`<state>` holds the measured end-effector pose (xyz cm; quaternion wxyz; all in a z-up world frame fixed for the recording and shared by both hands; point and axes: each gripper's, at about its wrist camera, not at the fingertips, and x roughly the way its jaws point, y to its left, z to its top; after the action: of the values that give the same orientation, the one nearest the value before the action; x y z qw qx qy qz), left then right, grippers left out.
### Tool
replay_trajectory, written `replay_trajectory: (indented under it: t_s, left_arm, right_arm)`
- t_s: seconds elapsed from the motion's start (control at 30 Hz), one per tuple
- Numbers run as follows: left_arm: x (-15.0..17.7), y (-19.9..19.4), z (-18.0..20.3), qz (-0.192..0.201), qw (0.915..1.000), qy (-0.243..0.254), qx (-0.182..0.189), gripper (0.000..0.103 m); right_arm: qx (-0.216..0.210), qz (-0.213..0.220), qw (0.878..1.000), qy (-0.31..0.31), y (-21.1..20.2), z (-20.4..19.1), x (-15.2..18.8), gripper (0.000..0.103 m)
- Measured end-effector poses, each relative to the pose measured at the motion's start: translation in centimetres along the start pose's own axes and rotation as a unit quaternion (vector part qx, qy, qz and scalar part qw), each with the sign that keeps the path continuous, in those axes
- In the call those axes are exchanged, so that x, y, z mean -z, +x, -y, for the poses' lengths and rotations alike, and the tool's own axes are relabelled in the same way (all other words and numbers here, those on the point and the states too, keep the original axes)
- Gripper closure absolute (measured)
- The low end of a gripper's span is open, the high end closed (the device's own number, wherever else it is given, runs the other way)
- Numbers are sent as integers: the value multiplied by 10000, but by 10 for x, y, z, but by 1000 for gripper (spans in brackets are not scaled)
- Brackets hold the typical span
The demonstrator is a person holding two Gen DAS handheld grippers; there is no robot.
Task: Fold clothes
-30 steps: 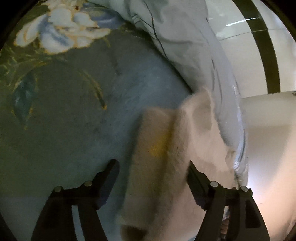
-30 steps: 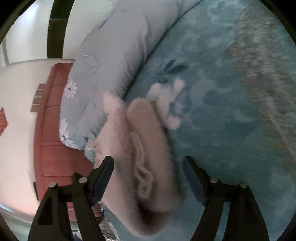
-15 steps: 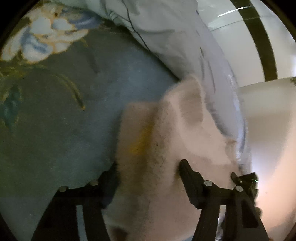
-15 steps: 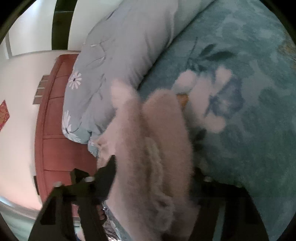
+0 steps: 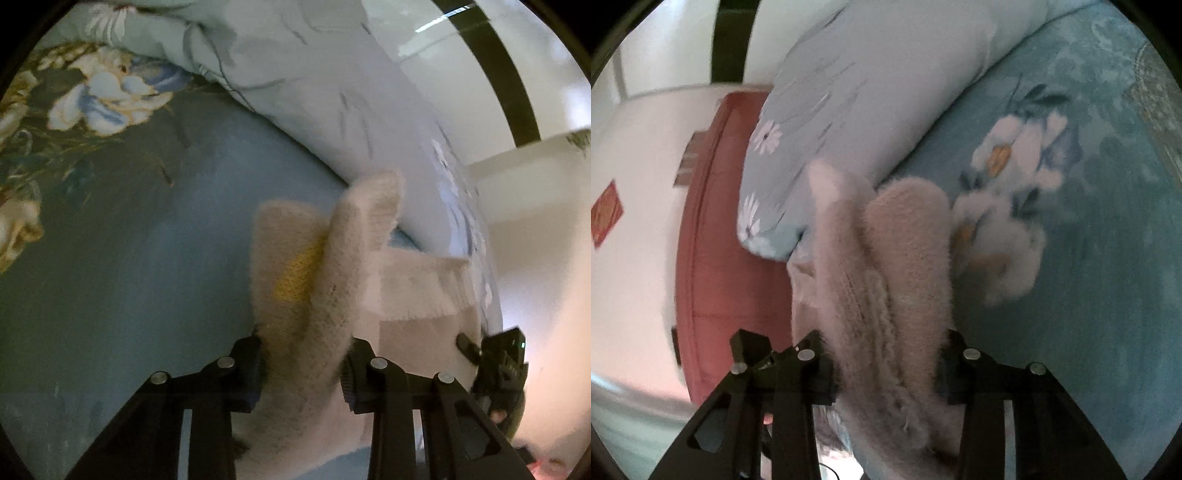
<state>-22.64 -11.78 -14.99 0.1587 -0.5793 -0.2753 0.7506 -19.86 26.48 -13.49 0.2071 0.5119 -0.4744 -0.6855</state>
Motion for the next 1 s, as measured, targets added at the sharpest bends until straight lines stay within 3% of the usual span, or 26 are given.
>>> replay_trajectory:
  t_s: [0.13, 0.27, 0.47, 0.7, 0.83, 1.0]
  left_arm:
    - [50, -49, -21, 113, 9998, 8, 178, 68]
    - [88, -68, -48, 145, 9988, -327, 345, 68]
    - [95, -58, -77, -6, 9973, -638, 353, 68]
    - [104, -47, -110, -182, 9942, -997, 361, 60]
    - [108, -43, -125, -317, 9930, -1098, 284, 41]
    - [103, -43, -121, -383, 9943, -971, 207, 34]
  right_arm:
    - [-183, -203, 9996, 21, -12, 0, 46, 63]
    - [-242, -359, 9989, 165, -16, 17, 85, 63]
    - [266, -482, 9969, 558, 3, 56, 105, 63]
    - [155, -411, 9958, 808, 4, 72, 108, 59]
    - [103, -391, 9955, 862, 4, 80, 107, 54]
    - [86, -350, 9952, 912, 13, 84, 107, 48]
